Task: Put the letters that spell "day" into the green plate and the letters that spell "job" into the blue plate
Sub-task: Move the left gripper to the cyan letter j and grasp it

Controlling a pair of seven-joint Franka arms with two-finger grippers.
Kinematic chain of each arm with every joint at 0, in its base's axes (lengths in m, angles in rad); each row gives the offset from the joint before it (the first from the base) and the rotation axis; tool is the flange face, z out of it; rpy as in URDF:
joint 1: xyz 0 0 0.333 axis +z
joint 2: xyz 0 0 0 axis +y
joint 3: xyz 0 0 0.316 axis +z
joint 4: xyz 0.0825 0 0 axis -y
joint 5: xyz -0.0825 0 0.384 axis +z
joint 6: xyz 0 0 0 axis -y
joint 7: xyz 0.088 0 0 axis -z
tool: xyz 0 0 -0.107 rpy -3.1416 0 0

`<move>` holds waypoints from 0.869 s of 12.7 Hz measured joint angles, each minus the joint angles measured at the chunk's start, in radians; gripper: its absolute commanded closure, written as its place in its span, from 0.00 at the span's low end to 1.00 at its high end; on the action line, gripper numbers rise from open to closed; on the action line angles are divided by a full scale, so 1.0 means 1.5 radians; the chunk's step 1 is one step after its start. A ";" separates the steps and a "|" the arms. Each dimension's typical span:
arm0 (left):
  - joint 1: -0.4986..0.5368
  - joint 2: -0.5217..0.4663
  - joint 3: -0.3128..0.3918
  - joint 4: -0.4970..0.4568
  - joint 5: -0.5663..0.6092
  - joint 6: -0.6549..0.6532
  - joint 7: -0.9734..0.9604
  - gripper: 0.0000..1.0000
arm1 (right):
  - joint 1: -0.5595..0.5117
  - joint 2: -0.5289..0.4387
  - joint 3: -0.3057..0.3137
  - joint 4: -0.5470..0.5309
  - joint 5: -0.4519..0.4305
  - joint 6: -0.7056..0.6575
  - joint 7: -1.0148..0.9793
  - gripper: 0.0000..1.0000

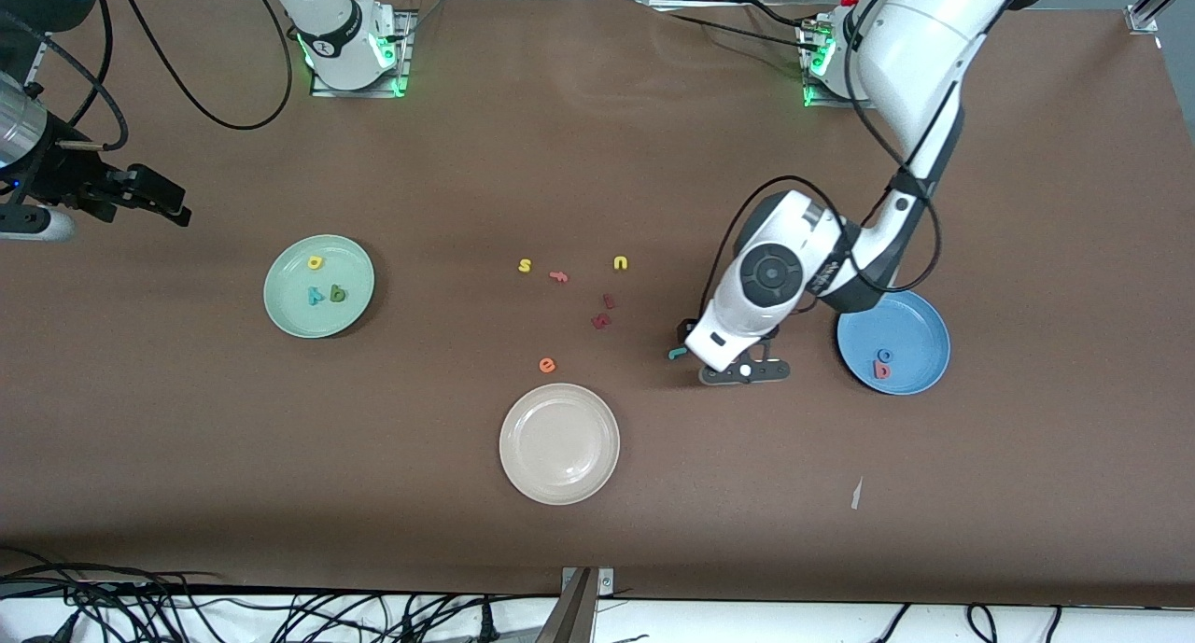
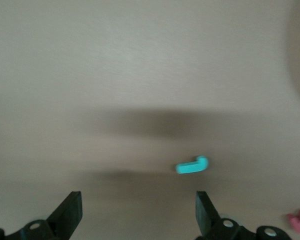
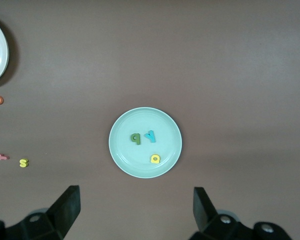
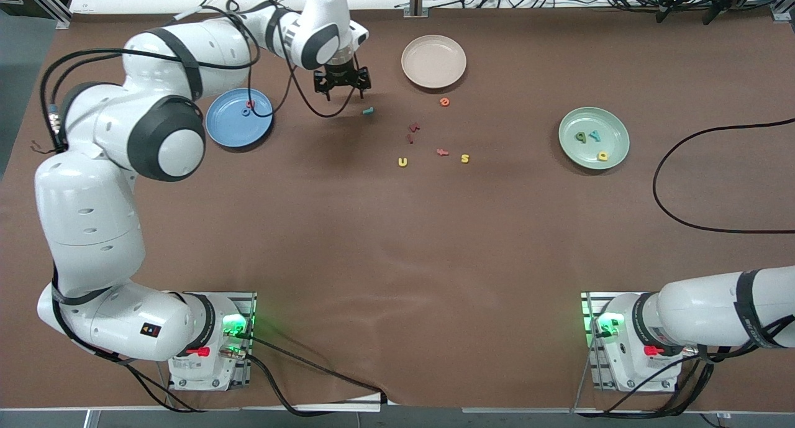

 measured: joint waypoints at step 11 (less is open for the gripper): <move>-0.052 0.121 0.012 0.106 0.001 0.011 -0.087 0.17 | 0.000 0.001 0.000 0.000 0.000 0.000 0.000 0.00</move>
